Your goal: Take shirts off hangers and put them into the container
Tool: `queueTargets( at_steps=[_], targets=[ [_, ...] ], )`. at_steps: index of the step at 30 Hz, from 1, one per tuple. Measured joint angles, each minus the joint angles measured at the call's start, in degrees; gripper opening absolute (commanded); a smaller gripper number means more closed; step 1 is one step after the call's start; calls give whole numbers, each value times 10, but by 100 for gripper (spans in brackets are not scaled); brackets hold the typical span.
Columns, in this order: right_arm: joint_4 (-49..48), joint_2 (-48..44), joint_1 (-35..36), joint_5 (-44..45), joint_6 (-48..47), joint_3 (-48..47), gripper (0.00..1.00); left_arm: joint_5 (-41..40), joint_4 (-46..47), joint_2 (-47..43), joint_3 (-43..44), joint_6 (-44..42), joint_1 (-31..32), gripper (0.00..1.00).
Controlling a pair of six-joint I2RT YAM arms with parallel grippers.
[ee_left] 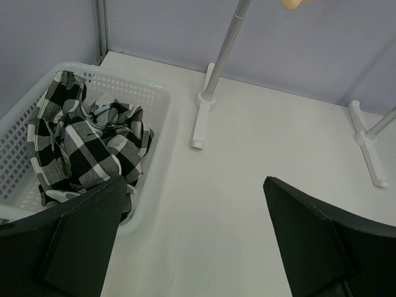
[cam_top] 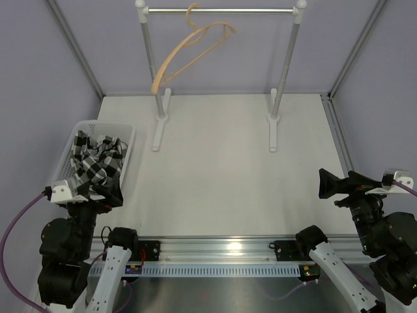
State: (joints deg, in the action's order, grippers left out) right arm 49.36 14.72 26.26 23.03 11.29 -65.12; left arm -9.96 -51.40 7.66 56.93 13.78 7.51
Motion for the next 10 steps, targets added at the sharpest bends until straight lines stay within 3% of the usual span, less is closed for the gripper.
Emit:
queueTargets(
  at_steps=[10],
  targets=[
    [-7,0,0,-1,-2,7,99,-5,0,14,0,0,0,99]
  ],
)
